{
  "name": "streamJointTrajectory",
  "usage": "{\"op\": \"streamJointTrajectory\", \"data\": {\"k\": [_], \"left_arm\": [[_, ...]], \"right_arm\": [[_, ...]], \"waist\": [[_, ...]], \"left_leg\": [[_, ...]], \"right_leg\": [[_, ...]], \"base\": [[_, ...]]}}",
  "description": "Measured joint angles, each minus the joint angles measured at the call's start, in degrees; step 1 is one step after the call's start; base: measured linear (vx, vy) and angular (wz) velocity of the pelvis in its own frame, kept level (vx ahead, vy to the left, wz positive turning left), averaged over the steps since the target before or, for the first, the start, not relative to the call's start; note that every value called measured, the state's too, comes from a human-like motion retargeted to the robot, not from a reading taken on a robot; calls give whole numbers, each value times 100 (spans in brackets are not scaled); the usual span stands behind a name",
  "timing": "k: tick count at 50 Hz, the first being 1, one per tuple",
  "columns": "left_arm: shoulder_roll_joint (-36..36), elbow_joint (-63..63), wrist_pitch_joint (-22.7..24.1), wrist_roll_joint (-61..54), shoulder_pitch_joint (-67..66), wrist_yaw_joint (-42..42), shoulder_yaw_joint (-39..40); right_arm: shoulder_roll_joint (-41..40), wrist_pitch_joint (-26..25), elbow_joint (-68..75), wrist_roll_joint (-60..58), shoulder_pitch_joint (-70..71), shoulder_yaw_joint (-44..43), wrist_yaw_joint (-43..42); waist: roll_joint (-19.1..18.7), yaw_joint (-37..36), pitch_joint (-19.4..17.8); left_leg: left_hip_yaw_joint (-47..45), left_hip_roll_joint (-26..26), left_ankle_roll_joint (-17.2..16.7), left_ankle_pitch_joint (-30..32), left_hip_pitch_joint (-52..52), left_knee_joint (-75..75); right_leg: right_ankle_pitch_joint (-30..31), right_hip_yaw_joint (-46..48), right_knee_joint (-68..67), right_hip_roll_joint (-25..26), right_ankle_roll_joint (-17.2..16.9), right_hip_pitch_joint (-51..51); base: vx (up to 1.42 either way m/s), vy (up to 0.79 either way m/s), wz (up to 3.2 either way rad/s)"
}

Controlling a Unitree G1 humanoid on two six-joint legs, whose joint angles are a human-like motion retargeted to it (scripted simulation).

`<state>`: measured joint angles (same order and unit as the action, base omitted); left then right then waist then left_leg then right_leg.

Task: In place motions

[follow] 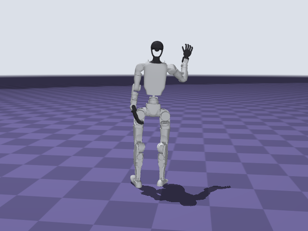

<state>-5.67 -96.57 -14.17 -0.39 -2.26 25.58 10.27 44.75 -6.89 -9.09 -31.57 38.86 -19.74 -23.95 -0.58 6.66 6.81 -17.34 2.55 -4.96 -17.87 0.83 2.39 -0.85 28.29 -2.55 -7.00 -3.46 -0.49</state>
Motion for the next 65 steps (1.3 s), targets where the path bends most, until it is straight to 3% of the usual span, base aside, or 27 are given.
{"op": "streamJointTrajectory", "data": {"k": [5, 8, 12, 27, 31, 35, 39, 43, 47, 50, 55, 65], "left_arm": [[-41, 16, 7, 56, -28, -96, 17], [-20, 28, 30, 56, -63, -27, 12], [-18, 11, 94, 24, -80, 5, 7], [-56, 86, 172, 101, -40, 24, -88], [-26, 159, 180, 91, -17, 41, -81], [24, 232, 245, 44, 28, -17, -69], [65, 261, 371, -121, 17, -200, -69], [70, 217, 436, -204, -7, -248, -43], [31, 142, 434, -220, -48, -255, -27], [-7, 70, 408, -214, -90, -257, -25], [-51, -65, 363, -243, -121, -294, 19], [-39, -31, 338, -293, -67, -272, 50]], "right_arm": [[-675, -896, 688, 1231, 23, -307, 558], [-867, -1083, 762, 1767, 7, -394, 847], [-744, -785, 627, 1852, -42, -294, 628], [1039, 1308, -944, -638, 228, 1097, 246], [1221, 1328, -1037, -1073, 281, 1177, 48], [830, 783, -791, -1043, 109, 858, -81], [-87, 400, -230, -200, -24, 406, -44], [-965, 120, 402, 1571, 72, 95, 81], [-1389, 118, 833, 3002, 174, -110, 220], [-1403, 72, 968, 3169, 177, -120, 145], [-963, 250, 690, 2361, 80, 148, 142], [549, 2119, -680, -928, 156, 907, -117]], "waist": [[7, -1, 67], [-13, 10, 82], [-42, 39, 51], [-129, 2, 15], [-125, 6, 24], [-105, -10, 14], [-56, -33, 27], [-12, -47, 50], [26, -31, 51], [50, -9, 38], [53, -15, 28], [9, 15, 1]], "left_leg": [[38, -24, 1, 41, -25, -54], [43, -24, -5, 60, -28, -76], [27, -15, -4, 61, -22, -70], [-76, -8, 10, 28, 96, -84], [-64, 2, 10, 31, 102, -94], [-44, 8, 12, 39, 100, -96], [-27, 15, 8, 50, 102, -106], [-22, 23, 6, 65, 94, -111], [-14, 28, 5, 79, 90, -106], [-4, 22, 9, 82, 111, -106], [-24, 22, 15, 68, 156, -119], [-28, 43, 15, 45, 156, -133]], "right_leg": [[-14, 33, 10, -7, -13, -14], [-15, 57, 23, -9, -20, -12], [-10, 62, 26, -10, -25, -12], [-26, -50, -1, 5, -10, -8], [-38, -26, 9, 20, -11, 17], [-51, 3, 14, 33, -10, 41], [-58, 24, 23, 46, -9, 59], [-62, 40, 31, 56, -10, 64], [-68, 78, 53, 68, -14, 91], [-73, 97, 64, 71, -12, 124], [-77, 73, 52, 77, -9, 136], [-78, 59, 32, 94, -6, 120]], "base": [[0, 0, 0], [0, 0, 0], [0, 0, 0], [0, 0, -3], [0, 0, 0], [0, 0, 0], [0, 0, 0], [0, 0, 0], [0, 0, 0], [0, 0, 0], [0, 0, 0], [0, 0, 0]]}}
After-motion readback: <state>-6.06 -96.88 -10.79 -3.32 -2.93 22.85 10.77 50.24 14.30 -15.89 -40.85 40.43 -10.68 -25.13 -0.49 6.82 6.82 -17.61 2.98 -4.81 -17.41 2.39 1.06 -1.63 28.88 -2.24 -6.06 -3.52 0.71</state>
